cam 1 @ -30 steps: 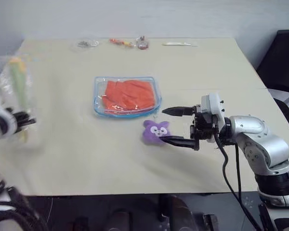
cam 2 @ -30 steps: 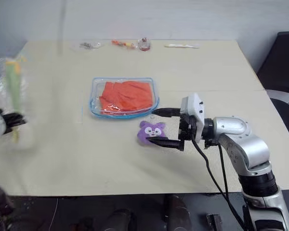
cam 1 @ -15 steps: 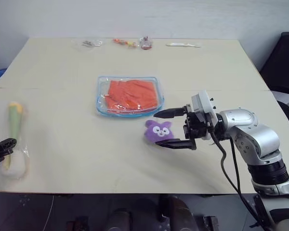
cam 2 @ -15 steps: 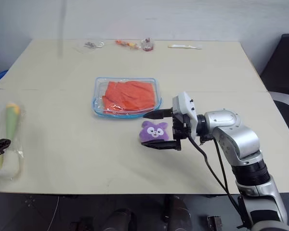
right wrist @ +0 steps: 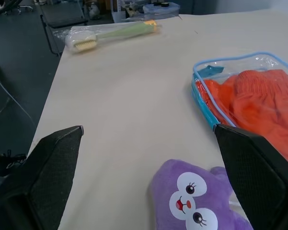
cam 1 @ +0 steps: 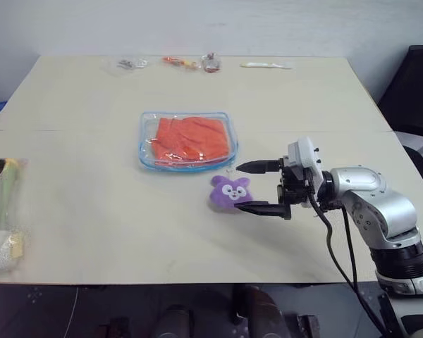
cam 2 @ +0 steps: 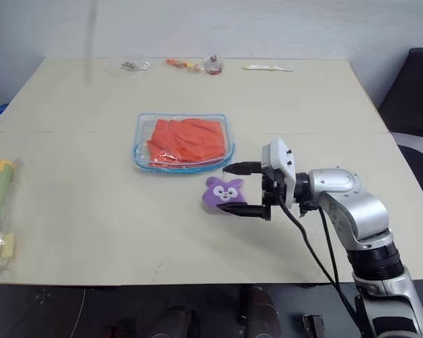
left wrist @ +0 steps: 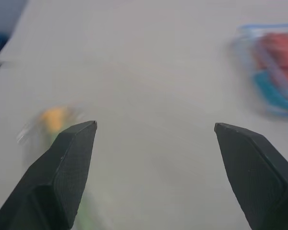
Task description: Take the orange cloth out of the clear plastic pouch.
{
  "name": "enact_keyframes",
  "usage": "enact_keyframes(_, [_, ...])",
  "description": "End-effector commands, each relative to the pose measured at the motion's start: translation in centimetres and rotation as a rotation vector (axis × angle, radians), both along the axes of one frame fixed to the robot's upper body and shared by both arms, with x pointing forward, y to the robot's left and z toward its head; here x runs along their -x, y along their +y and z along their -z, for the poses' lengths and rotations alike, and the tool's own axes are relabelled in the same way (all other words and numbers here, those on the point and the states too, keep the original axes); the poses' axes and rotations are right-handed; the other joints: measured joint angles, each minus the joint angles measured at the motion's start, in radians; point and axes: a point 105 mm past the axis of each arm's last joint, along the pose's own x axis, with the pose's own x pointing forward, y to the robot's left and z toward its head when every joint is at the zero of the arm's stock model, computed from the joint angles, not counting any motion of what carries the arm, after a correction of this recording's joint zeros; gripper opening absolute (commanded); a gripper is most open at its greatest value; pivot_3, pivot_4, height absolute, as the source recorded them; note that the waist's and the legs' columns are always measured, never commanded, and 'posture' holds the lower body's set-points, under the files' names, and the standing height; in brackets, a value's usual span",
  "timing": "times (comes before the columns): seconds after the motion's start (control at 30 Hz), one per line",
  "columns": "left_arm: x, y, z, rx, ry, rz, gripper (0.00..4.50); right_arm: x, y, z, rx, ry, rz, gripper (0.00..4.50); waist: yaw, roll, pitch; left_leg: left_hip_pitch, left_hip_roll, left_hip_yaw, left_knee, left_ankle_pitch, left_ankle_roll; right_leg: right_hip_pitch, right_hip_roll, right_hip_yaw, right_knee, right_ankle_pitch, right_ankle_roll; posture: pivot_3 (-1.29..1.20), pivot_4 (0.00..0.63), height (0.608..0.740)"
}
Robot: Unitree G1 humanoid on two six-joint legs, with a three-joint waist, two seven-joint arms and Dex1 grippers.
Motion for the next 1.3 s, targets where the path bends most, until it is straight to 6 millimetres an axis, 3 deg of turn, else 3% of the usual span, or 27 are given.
enact_keyframes(0.03, [-2.0,-3.5,-0.1,-0.261,-0.006,0.185,4.16,0.4,-0.4,-1.2,-0.013,-0.071,0.024,4.50,0.001,0.001,0.000,0.000,0.000,0.000,0.000,0.000,0.000,0.000,0.000,0.000,0.001,0.000,0.000,0.00,0.150,0.740])
enact_keyframes(0.27, [-6.8,-8.5,6.3,-0.808,0.052,0.573,4.16,0.5,-0.6,-0.8,-0.006,-0.084,0.067,4.50,0.001,0.002,0.001,0.001,0.000,0.004,-0.001,0.000,0.000,-0.001,0.003,-0.001,0.001,0.000,-0.001,0.00,0.150,0.740])
enact_keyframes(0.43, [-11.1,-10.4,7.0,-0.909,-0.062,0.646,4.16,0.6,-0.7,-0.7,-0.009,-0.084,0.101,4.50,0.005,0.001,0.001,-0.001,0.000,0.006,0.001,-0.001,0.002,-0.001,0.004,-0.001,0.002,0.001,-0.001,0.00,0.150,0.740])
enact_keyframes(0.6, [-14.0,-10.9,8.3,-1.001,-0.122,0.663,4.16,0.7,-1.1,-0.6,-0.011,-0.091,0.143,4.50,0.002,0.001,0.001,-0.001,0.000,0.010,0.001,-0.002,0.004,0.000,0.004,-0.001,0.002,0.001,-0.001,0.00,0.150,0.740])
enact_keyframes(0.9, [-16.4,-10.6,9.0,-1.037,-0.149,0.629,4.16,0.6,-1.2,-0.7,-0.021,-0.105,0.189,4.50,0.004,0.001,0.001,0.000,0.000,0.009,0.003,-0.002,0.006,-0.001,0.003,-0.001,0.002,0.002,0.000,0.00,0.150,0.740])
enact_keyframes(1.0, [-16.6,-10.7,9.4,-1.029,-0.151,0.634,3.59,0.6,-1.1,-0.7,-0.023,-0.107,0.197,4.50,0.006,0.001,0.001,0.001,0.000,0.009,0.004,-0.003,0.007,0.000,0.003,-0.001,0.002,0.002,0.001,0.00,0.150,0.740])
enact_keyframes(1.3, [-15.8,-11.0,10.4,-0.990,-0.154,0.674,0.74,0.3,-1.2,-0.7,-0.023,-0.103,0.200,4.50,0.004,0.001,0.001,0.001,-0.001,0.009,0.004,-0.003,0.008,0.000,0.002,-0.001,0.002,0.003,0.001,0.00,0.150,0.740])
